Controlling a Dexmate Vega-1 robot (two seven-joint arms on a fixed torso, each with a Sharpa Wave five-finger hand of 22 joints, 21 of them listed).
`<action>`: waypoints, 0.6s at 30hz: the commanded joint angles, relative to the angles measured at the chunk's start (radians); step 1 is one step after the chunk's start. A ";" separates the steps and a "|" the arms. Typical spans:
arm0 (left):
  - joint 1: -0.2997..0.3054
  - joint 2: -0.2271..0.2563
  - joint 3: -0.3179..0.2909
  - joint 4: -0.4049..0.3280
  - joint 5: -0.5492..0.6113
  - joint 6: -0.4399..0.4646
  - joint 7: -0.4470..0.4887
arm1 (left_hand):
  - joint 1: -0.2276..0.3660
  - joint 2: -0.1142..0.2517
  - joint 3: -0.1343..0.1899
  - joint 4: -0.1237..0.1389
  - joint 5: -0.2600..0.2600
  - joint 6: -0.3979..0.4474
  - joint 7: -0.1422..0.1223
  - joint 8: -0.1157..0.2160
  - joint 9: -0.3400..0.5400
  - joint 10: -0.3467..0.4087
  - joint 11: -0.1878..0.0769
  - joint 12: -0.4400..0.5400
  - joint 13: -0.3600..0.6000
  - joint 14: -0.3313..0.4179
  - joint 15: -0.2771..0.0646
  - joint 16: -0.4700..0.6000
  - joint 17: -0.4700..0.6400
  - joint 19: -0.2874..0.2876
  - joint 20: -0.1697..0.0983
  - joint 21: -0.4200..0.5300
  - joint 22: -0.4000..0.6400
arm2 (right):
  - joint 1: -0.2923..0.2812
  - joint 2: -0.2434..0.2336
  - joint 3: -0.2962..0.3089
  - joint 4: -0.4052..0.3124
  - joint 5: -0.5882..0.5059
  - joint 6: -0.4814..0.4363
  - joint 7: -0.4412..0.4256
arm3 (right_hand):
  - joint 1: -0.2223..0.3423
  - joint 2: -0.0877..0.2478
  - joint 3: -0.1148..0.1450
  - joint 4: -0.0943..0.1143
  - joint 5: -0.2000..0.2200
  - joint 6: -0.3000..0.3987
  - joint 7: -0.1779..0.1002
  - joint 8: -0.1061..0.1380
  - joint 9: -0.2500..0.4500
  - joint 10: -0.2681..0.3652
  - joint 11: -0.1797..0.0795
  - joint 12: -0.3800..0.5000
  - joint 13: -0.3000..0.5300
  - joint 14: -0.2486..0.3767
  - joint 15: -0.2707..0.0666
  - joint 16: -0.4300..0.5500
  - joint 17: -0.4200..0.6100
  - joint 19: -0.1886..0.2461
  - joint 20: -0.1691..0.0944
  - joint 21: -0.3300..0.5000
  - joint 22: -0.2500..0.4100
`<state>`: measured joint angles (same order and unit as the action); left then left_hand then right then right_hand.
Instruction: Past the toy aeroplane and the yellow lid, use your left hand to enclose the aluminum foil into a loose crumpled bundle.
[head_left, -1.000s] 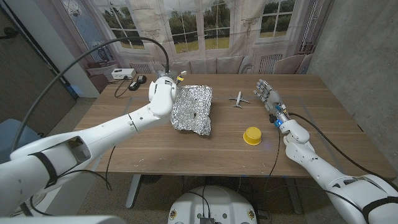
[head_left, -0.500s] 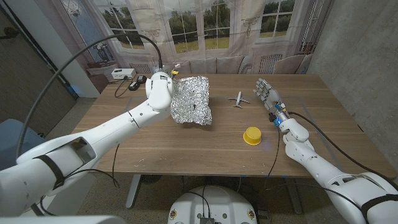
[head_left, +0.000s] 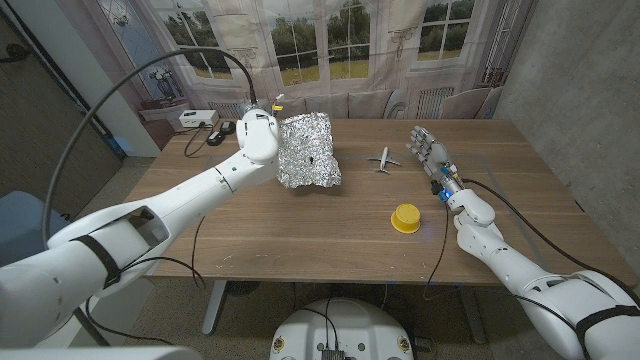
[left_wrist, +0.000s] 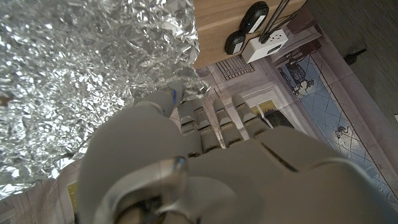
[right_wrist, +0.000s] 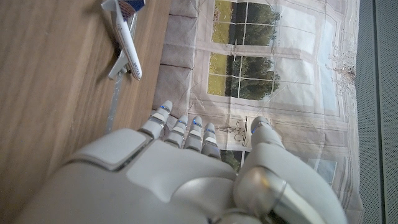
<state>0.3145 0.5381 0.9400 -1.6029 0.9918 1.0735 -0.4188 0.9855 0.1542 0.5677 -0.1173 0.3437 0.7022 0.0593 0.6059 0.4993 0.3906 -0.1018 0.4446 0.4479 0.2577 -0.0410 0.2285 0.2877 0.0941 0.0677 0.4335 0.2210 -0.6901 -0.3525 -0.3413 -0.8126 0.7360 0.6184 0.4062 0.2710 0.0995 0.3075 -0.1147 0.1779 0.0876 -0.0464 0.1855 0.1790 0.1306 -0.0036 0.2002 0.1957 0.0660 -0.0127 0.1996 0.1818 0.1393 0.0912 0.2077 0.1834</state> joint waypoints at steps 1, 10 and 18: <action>-0.128 -0.056 0.092 0.171 -0.166 0.012 0.020 | -0.019 -0.001 0.013 0.000 0.021 0.022 0.034 0.173 0.229 0.001 0.006 0.003 0.002 -0.004 -0.017 -0.012 -0.001 -0.007 0.000 0.009 0.006 | 0.030 0.013 -0.002 0.046 -0.005 0.011 0.008 | -0.002 -0.002 0.002 -0.006 0.005 0.010 0.004 0.006 0.004 0.008 0.001 -0.001 0.002 0.008 0.001 -0.002 0.001 0.005 0.005 0.003 0.002; -0.252 -0.117 0.203 0.360 -0.275 0.006 -0.038 | -0.035 -0.001 0.021 -0.002 0.045 0.015 0.040 0.200 0.258 -0.018 0.010 -0.006 0.003 -0.021 -0.009 -0.020 0.002 -0.024 0.000 0.010 0.008 | 0.032 0.011 -0.001 0.053 -0.009 0.009 0.000 | -0.002 -0.002 0.001 -0.007 0.005 0.010 0.004 0.006 0.004 0.007 0.001 -0.001 0.002 0.008 0.001 -0.002 0.001 0.004 0.006 0.003 0.002; -0.359 -0.180 0.307 0.521 -0.368 -0.045 -0.107 | -0.053 0.002 0.034 -0.005 0.072 0.002 0.046 0.228 0.290 -0.044 0.024 -0.016 0.004 -0.049 0.006 -0.028 0.006 -0.052 0.004 0.010 0.011 | 0.029 0.009 0.001 0.052 -0.010 0.016 -0.003 | -0.002 -0.001 0.001 -0.007 0.005 0.010 0.003 0.006 0.004 0.008 0.003 -0.001 0.002 0.007 0.001 -0.003 0.001 0.004 0.007 0.003 0.002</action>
<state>0.0869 0.4297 1.1212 -1.2765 0.7528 1.0753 -0.4450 0.9419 0.1557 0.5934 -0.1222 0.4060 0.6839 0.0816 0.6524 0.5348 0.3541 -0.0729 0.4319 0.4478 0.2197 -0.0356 0.2052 0.2905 0.0544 0.0711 0.4335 0.2261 -0.6617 -0.3428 -0.3424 -0.7655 0.7285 0.6288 0.4095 0.2710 0.0995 0.3075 -0.1147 0.1779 0.0875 -0.0464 0.1855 0.1790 0.1308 -0.0034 0.2002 0.1957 0.0659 -0.0127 0.1998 0.1818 0.1393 0.0913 0.2077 0.1835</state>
